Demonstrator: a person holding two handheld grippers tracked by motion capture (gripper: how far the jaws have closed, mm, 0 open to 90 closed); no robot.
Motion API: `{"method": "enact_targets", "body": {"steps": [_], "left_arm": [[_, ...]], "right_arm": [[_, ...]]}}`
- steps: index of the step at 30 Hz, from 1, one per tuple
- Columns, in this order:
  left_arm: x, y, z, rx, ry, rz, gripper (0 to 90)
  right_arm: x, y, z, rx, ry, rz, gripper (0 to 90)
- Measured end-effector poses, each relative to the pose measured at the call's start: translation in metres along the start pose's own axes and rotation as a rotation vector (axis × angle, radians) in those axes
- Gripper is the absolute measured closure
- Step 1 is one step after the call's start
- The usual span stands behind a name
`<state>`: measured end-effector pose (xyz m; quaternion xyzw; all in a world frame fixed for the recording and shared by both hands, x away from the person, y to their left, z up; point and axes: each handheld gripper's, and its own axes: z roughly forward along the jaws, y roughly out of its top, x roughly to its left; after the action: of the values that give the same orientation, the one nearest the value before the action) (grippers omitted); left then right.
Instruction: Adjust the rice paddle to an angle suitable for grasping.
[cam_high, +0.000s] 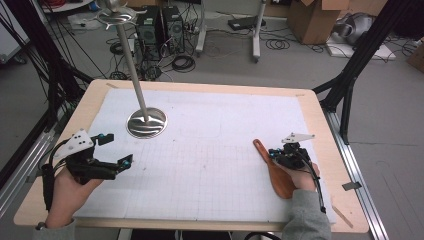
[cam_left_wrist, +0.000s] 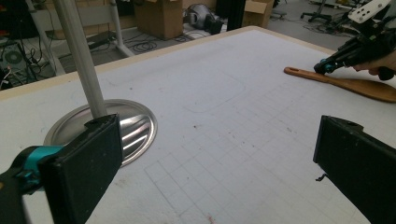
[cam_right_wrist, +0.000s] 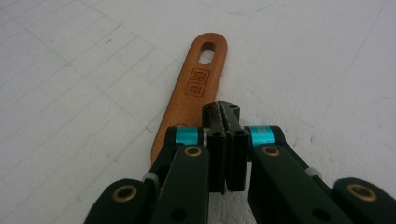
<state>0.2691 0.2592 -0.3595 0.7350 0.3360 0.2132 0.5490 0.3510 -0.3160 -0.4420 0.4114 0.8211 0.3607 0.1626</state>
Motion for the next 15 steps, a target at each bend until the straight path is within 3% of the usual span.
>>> {"method": "enact_targets", "body": {"steps": [15], "left_arm": [[0.0000, -0.0010, 0.0015, 0.008, 0.000, 0.004, 2.2]], "right_arm": [[0.0042, 0.0023, 0.0022, 0.005, 0.021, -0.027, 89.6]]}}
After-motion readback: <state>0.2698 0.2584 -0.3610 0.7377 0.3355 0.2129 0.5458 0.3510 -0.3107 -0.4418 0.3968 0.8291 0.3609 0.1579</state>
